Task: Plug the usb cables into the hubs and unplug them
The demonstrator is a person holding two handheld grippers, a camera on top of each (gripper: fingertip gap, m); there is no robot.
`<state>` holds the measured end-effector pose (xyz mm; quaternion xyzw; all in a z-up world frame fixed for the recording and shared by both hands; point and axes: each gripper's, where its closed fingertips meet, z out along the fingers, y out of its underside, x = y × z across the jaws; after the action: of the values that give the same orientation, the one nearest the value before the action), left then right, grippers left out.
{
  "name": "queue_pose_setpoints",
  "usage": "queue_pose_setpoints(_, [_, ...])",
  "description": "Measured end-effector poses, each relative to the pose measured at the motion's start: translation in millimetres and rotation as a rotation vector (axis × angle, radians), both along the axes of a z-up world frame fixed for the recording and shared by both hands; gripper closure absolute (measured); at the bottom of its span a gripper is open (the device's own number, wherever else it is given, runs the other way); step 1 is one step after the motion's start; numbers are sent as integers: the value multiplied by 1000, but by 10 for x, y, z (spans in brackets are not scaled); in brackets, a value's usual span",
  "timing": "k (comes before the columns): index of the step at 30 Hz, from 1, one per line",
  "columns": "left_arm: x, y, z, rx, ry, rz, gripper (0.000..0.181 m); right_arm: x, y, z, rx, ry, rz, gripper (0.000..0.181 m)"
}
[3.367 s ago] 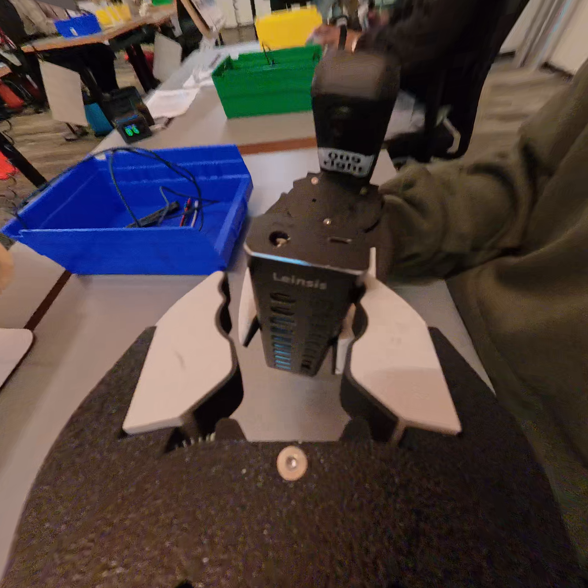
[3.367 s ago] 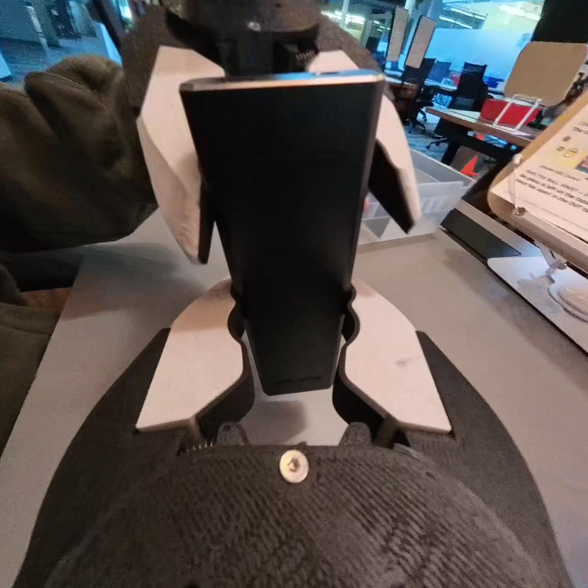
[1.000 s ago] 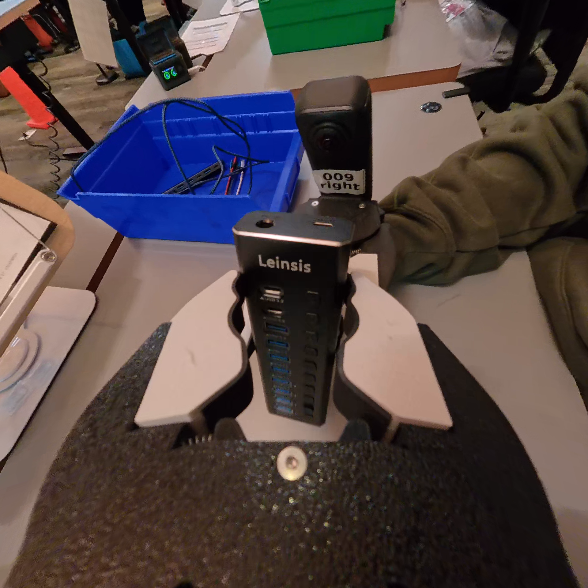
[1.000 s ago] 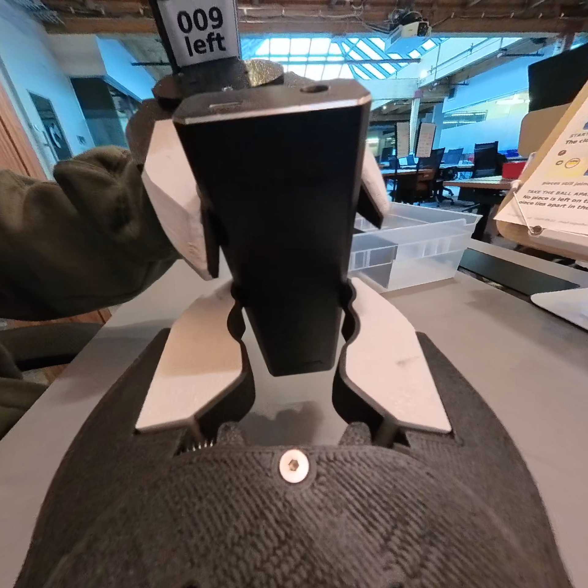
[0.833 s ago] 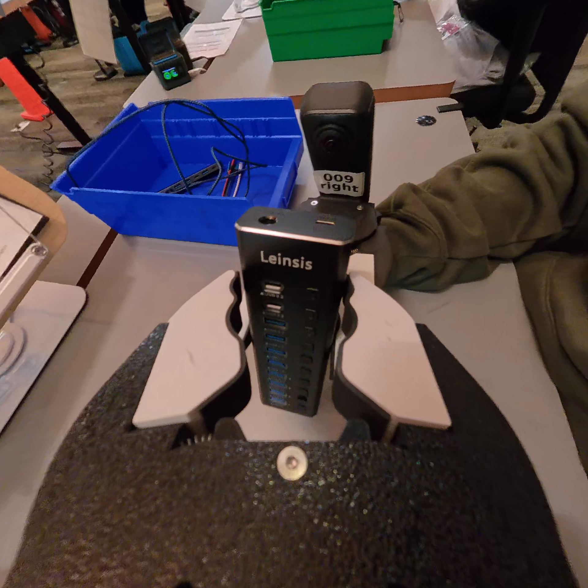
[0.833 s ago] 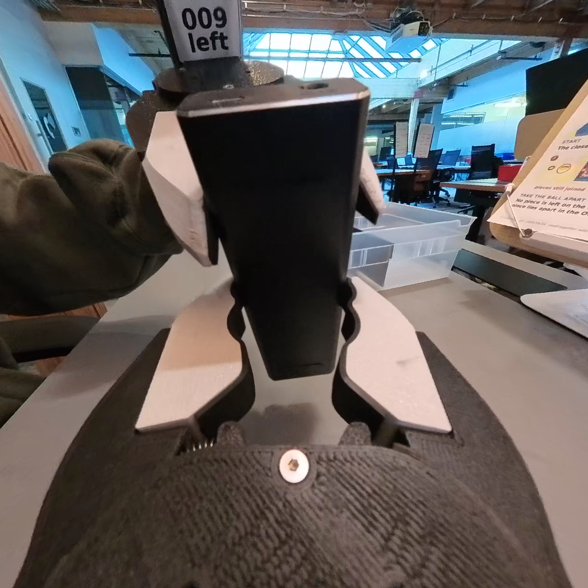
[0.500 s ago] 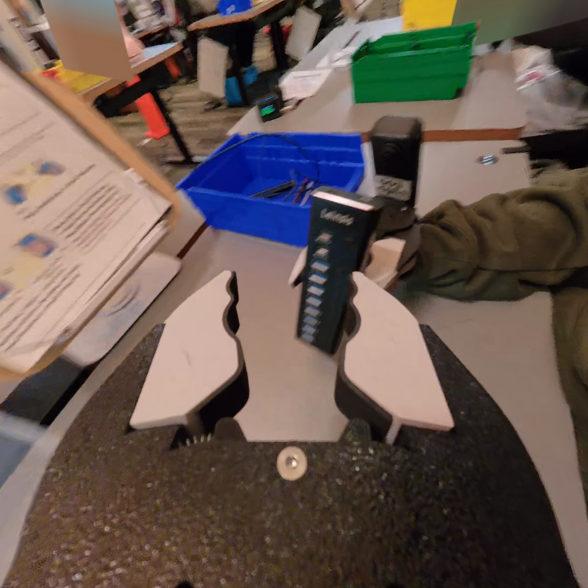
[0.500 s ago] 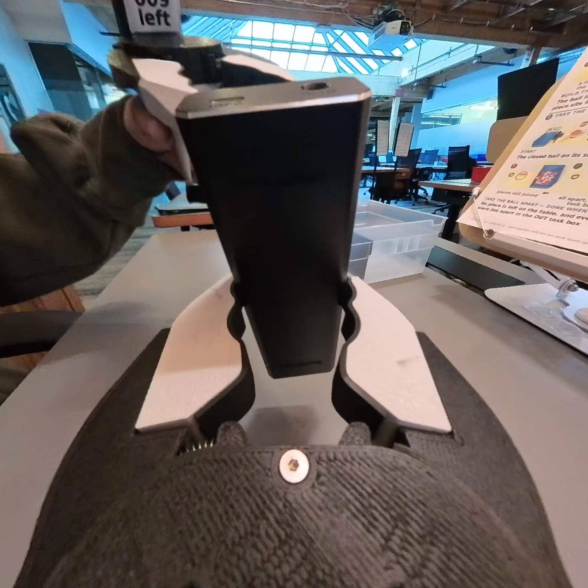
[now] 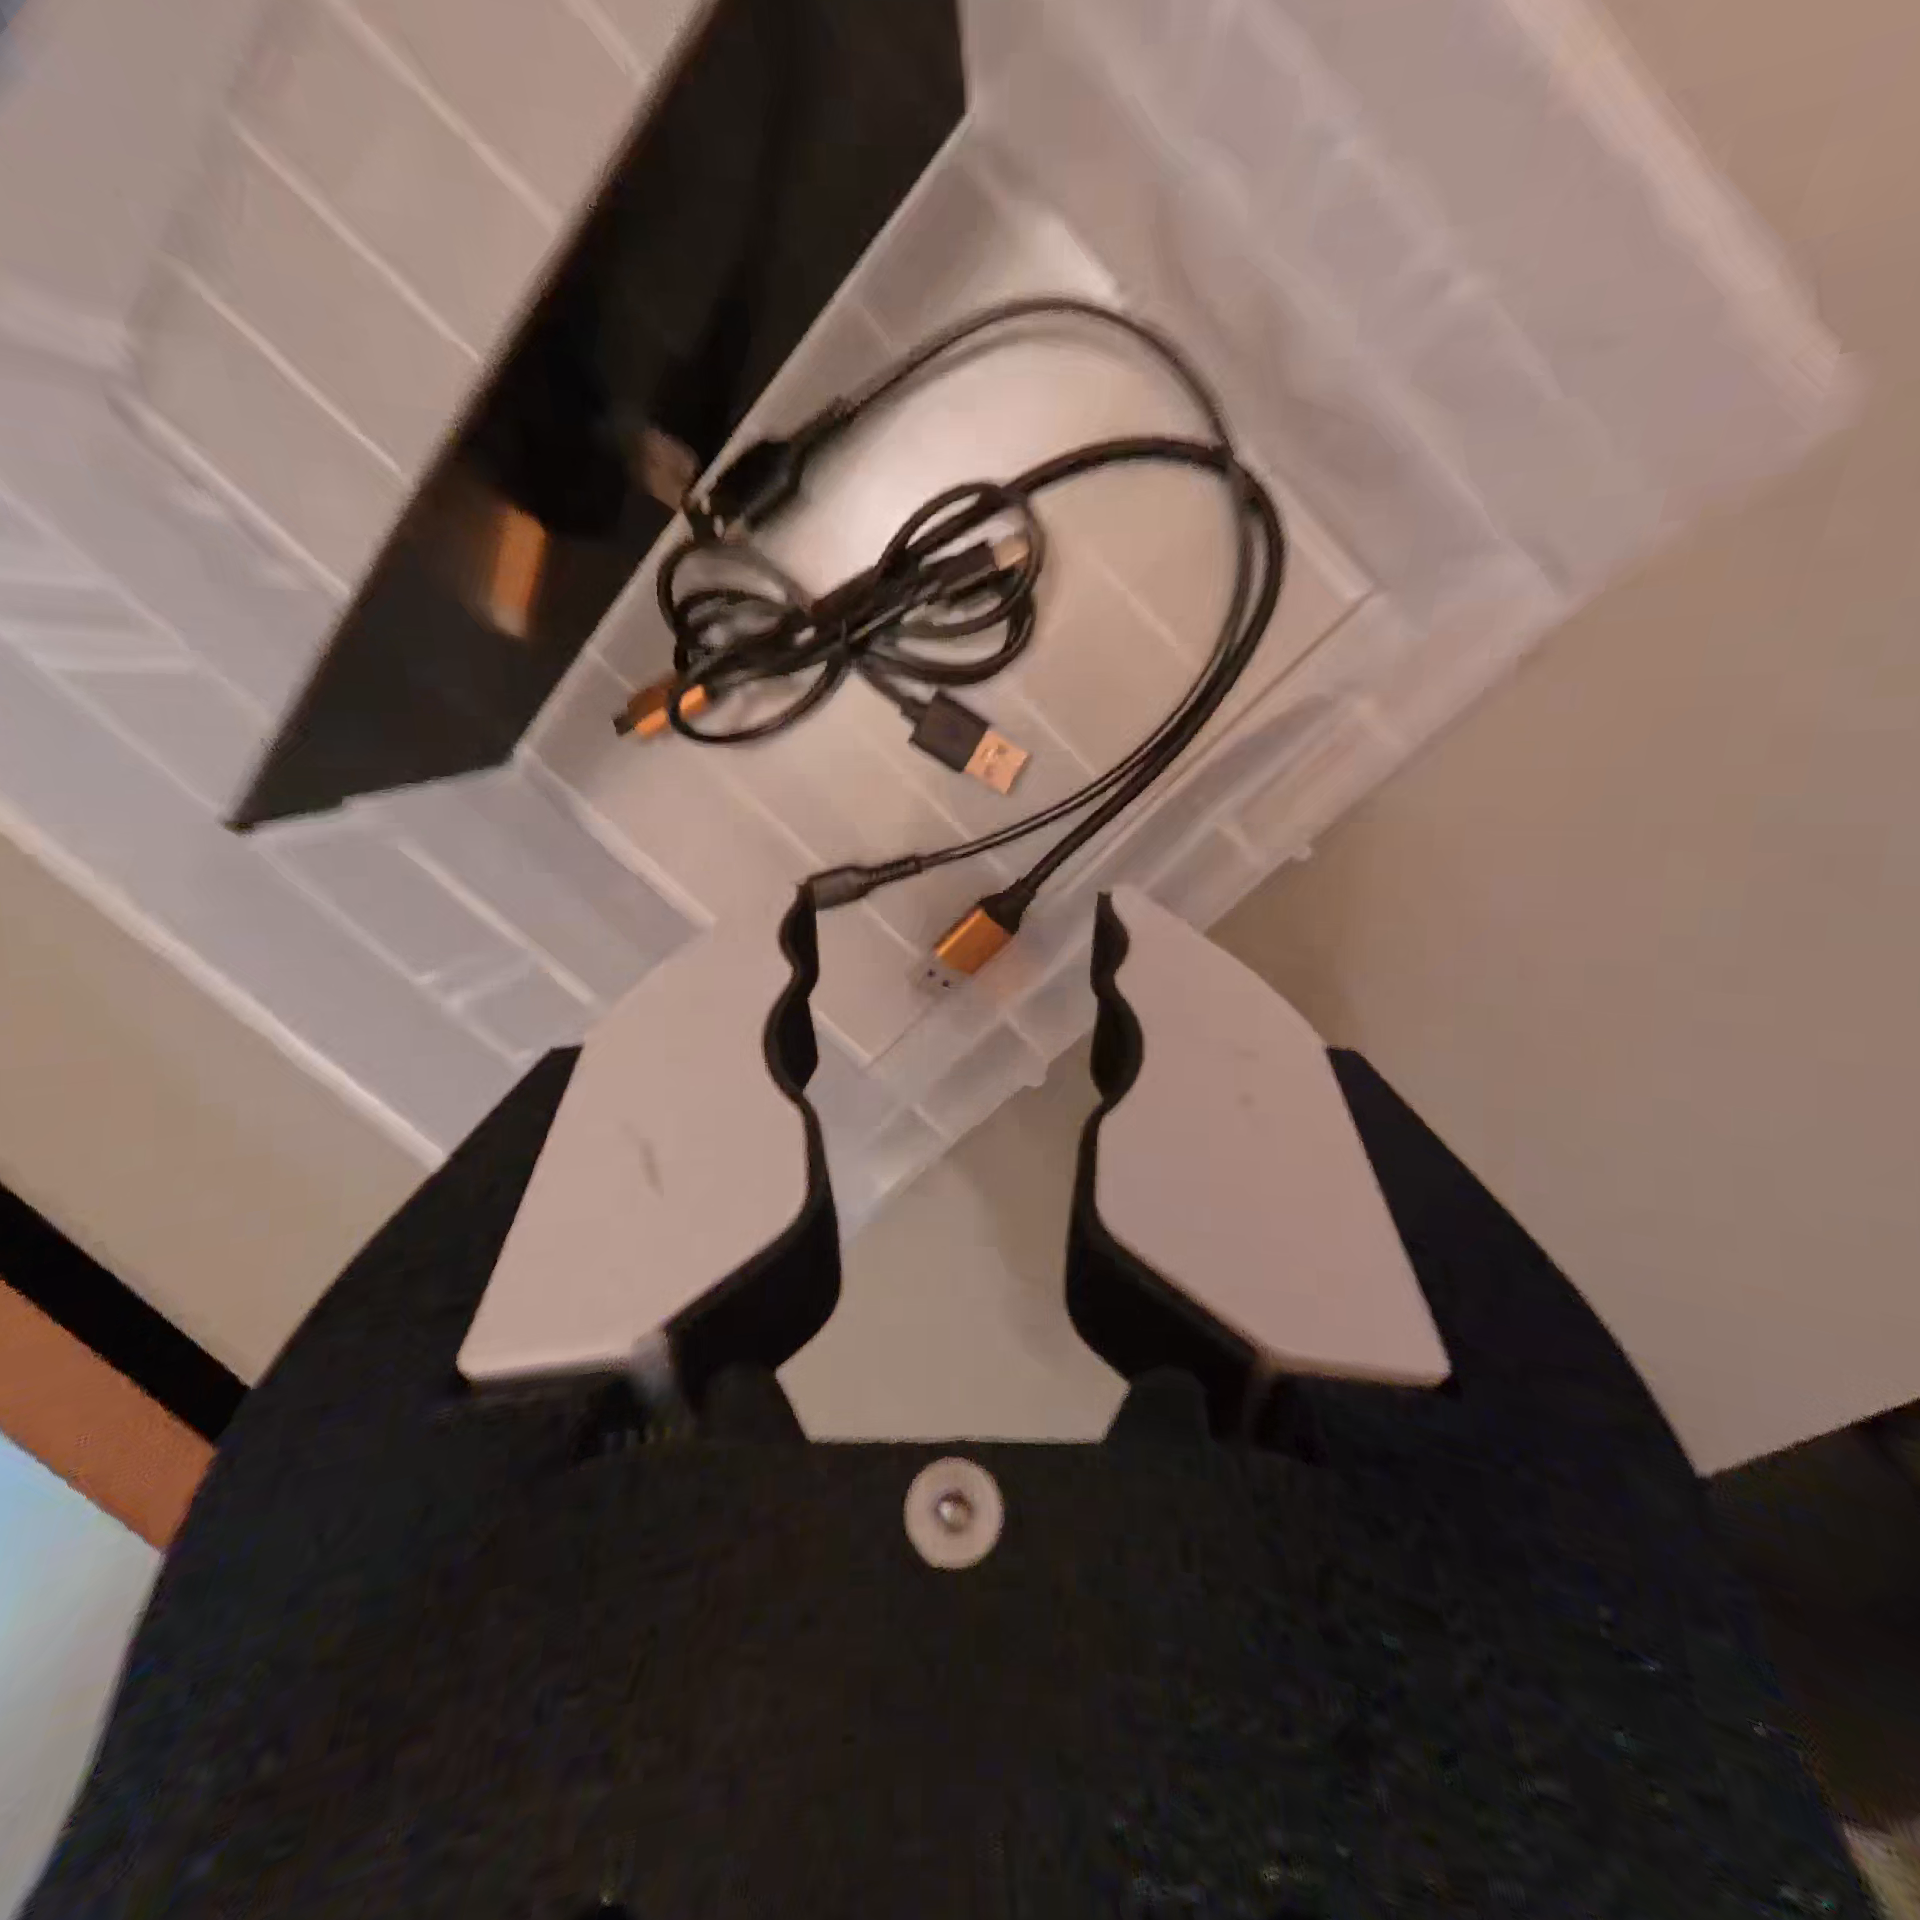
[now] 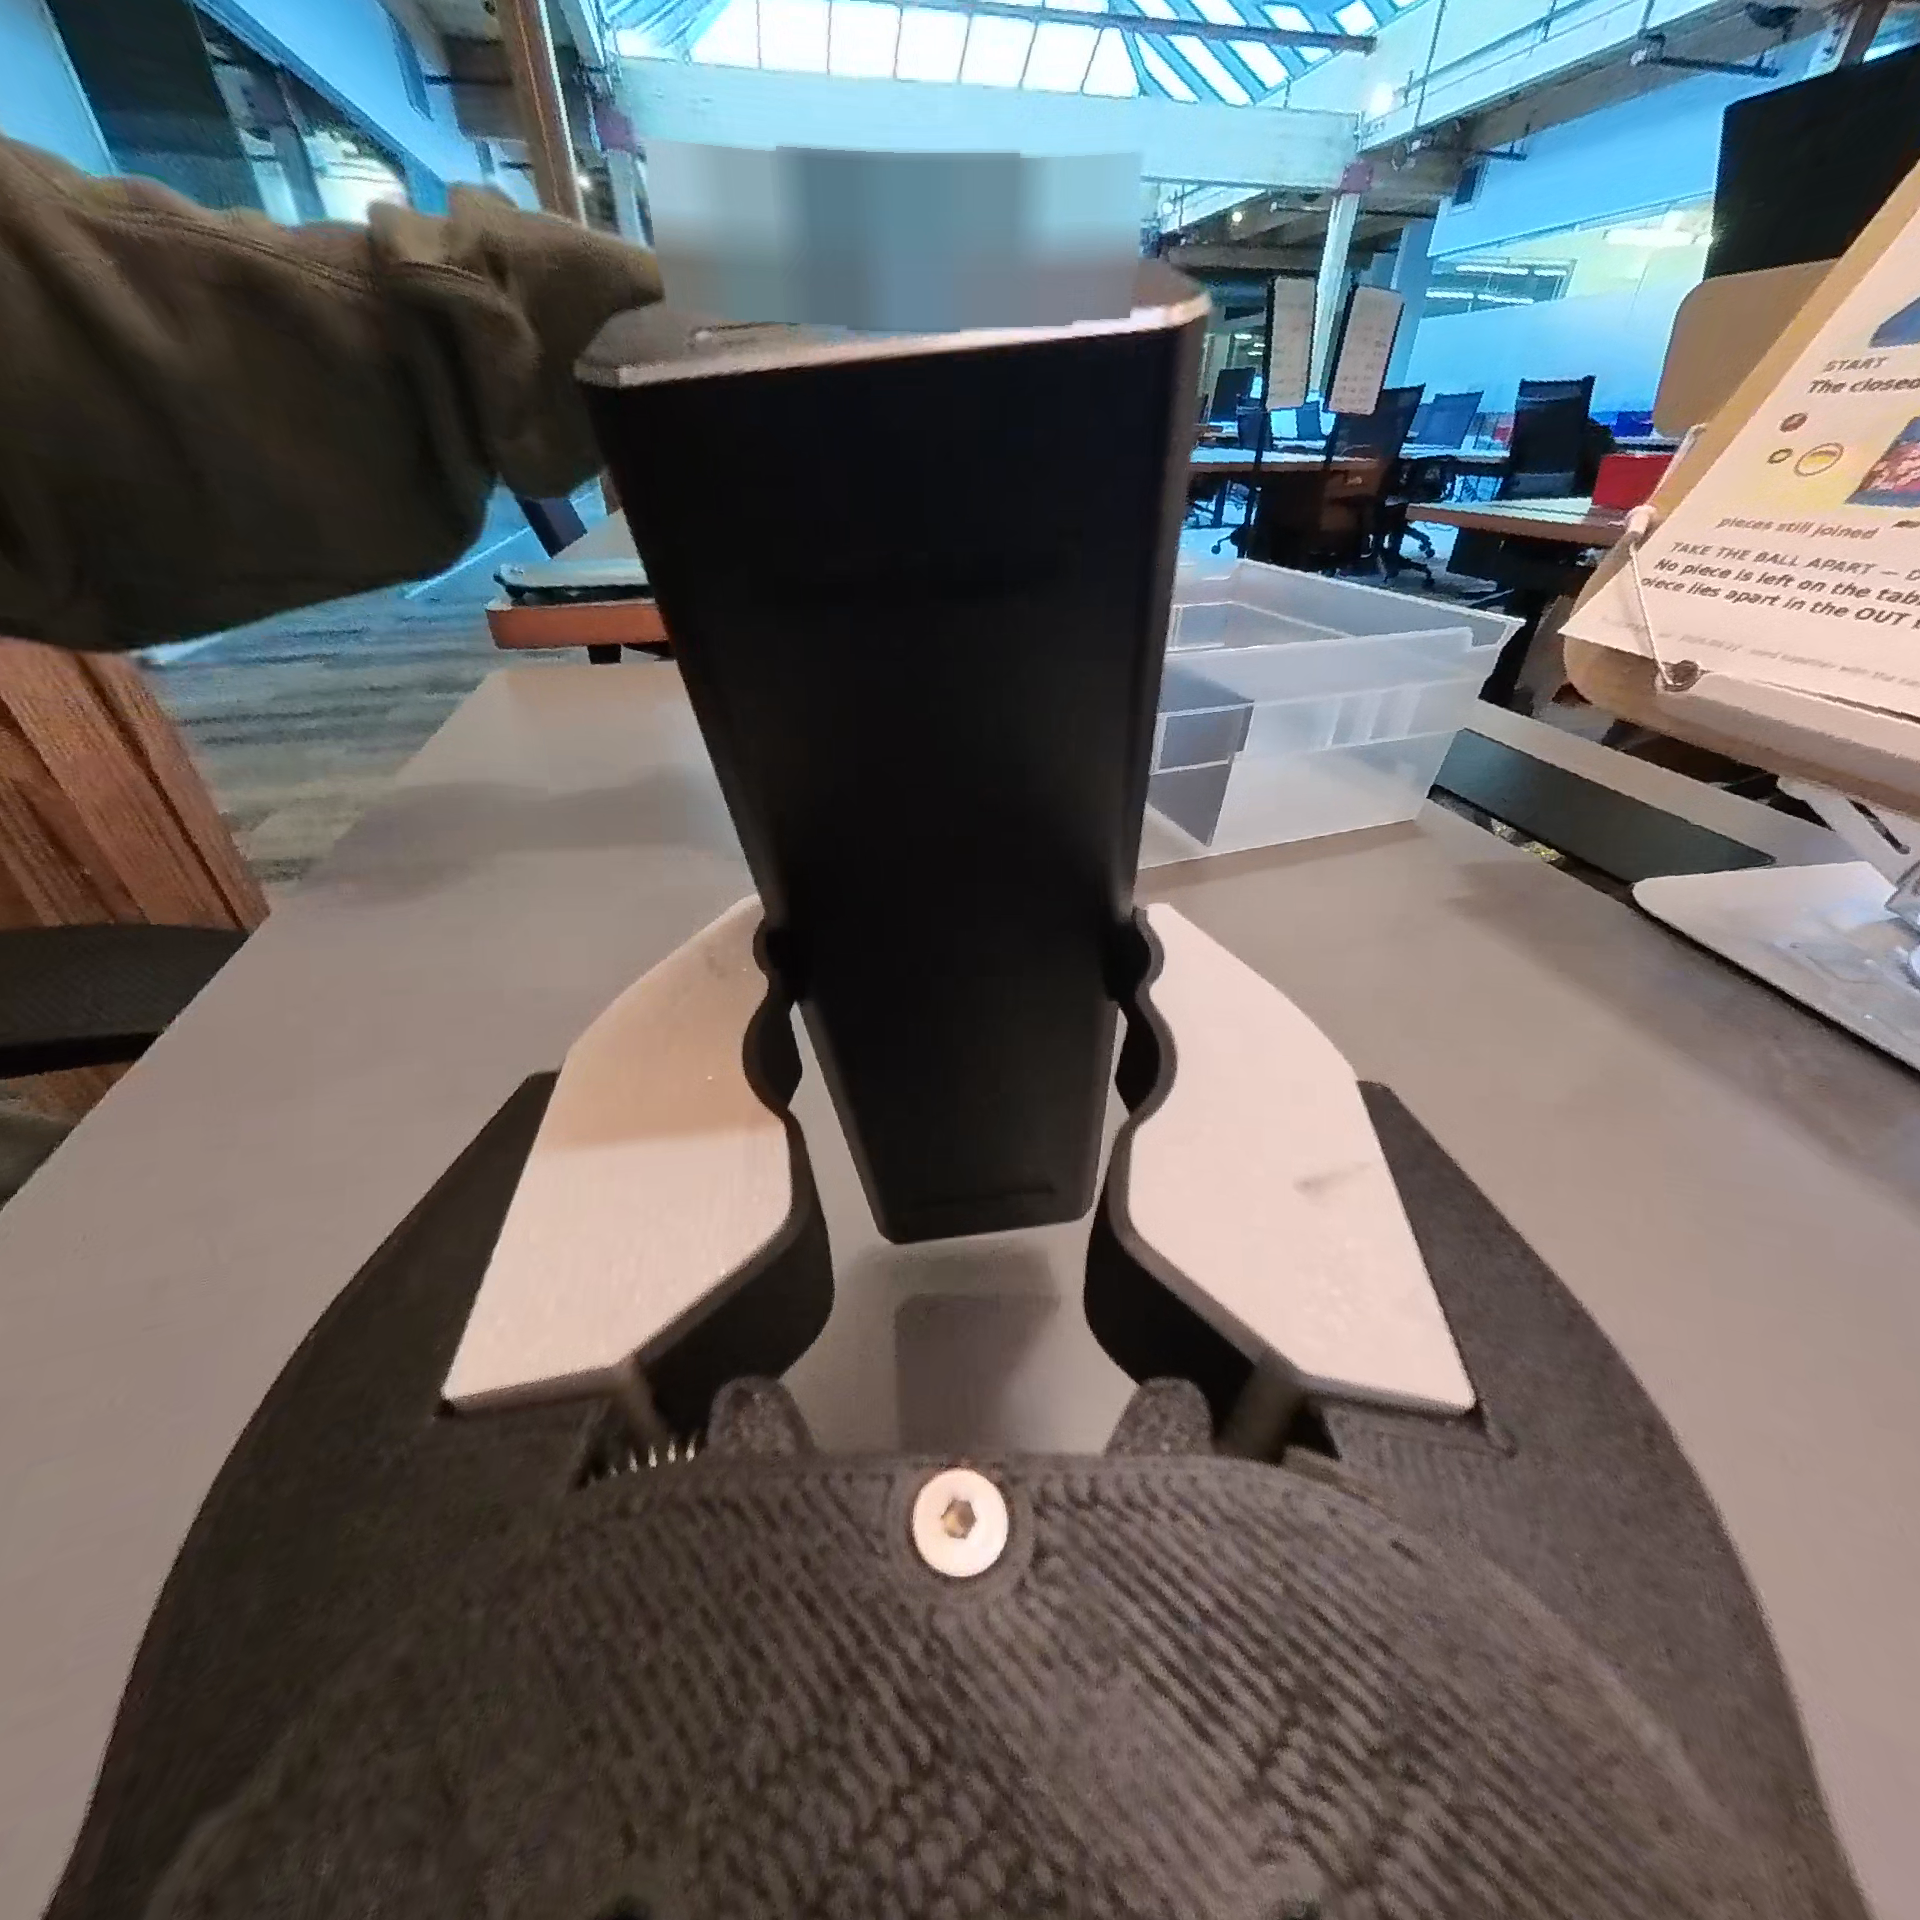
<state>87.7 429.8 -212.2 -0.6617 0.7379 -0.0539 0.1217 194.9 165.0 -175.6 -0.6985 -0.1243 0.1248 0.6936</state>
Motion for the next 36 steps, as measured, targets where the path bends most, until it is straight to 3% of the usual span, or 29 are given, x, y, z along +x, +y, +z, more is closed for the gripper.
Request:
queue_pose_setpoints(1, [-29,55,-59,-20,40,49,132,12,1,3,-1,9,-3,121])
queue_pose_setpoints(4, [-102,245,-147,-84,125,251,132,49,-2,22,6,41,-4,121])
queue_pose_setpoints(6, [-86,217,-208,-217,152,367,133,59,-7,31,11,51,-3,121])
queue_pose_setpoints(8, [-80,164,-298,-324,201,417,139,59,-1,25,6,51,-4,121])
queue_pose_setpoints(12, [-10,112,-396,-343,267,440,136,34,-2,19,2,42,11,121])
queue_pose_setpoints(18, [472,58,-333,-344,88,441,132,17,3,11,-5,43,28,121])
queue_pose_setpoints(22, [824,16,-313,-452,-55,553,133,28,6,23,2,54,32,121])
queue_pose_setpoints(26, [970,0,-392,-572,-46,696,132,49,-11,50,22,65,25,121])
queue_pose_setpoints(32, [976,120,-569,-441,23,879,137,5,-14,36,19,35,36,121])
queue_pose_setpoints(36, [981,149,-696,-332,45,914,145,-11,-22,36,25,24,39,121])
